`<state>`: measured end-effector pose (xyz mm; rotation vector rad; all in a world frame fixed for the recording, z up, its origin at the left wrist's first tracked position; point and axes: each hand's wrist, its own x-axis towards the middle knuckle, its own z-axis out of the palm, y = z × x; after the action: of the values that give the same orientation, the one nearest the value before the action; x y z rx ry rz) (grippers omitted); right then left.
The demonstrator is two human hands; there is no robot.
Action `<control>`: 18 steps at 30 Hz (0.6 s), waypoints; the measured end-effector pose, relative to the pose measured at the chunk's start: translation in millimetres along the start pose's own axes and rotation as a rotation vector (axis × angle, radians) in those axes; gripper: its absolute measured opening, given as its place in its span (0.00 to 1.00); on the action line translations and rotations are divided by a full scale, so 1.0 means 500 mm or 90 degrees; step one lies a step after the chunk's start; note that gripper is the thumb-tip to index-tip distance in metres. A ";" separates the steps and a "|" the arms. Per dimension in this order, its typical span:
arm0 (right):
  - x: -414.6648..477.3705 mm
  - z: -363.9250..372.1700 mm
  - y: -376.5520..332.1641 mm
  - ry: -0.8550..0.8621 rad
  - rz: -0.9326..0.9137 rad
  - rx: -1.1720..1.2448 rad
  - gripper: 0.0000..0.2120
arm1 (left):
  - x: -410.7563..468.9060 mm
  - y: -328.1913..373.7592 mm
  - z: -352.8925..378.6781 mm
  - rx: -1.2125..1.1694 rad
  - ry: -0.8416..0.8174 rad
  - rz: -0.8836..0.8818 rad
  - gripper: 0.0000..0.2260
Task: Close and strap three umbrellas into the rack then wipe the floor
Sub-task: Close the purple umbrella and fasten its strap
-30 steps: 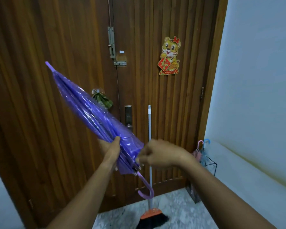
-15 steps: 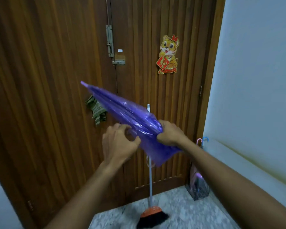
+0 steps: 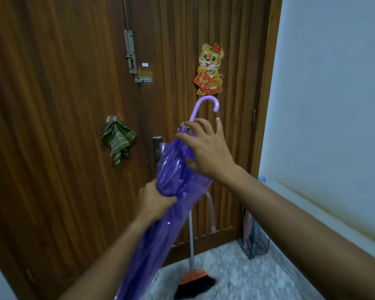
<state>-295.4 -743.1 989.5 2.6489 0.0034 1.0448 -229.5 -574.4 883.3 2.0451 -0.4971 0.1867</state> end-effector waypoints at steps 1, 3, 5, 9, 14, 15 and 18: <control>-0.016 0.018 -0.005 0.072 0.055 0.068 0.32 | 0.004 0.002 0.003 -0.064 -0.002 -0.030 0.19; -0.054 0.046 -0.018 0.178 0.199 0.260 0.28 | 0.011 0.008 0.007 -0.197 -0.001 -0.072 0.17; -0.082 0.069 -0.025 0.205 0.349 0.477 0.24 | 0.017 0.016 0.005 -0.299 -0.013 -0.101 0.12; -0.097 0.120 -0.003 0.064 0.552 0.774 0.19 | 0.026 0.020 -0.008 -0.391 -0.077 -0.135 0.10; -0.091 0.128 0.018 -0.069 0.502 0.876 0.15 | 0.034 0.023 0.001 -0.423 -0.074 -0.133 0.12; -0.091 0.123 0.016 -0.055 0.487 0.890 0.16 | 0.035 0.023 0.005 -0.424 -0.067 -0.129 0.11; -0.082 0.103 0.004 -0.047 0.481 1.004 0.12 | 0.042 0.015 0.020 -0.426 -0.053 -0.127 0.10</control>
<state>-291.4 -763.5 926.9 4.3116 -0.3535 1.5369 -214.1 -591.7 891.3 1.4344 -0.3412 -0.1691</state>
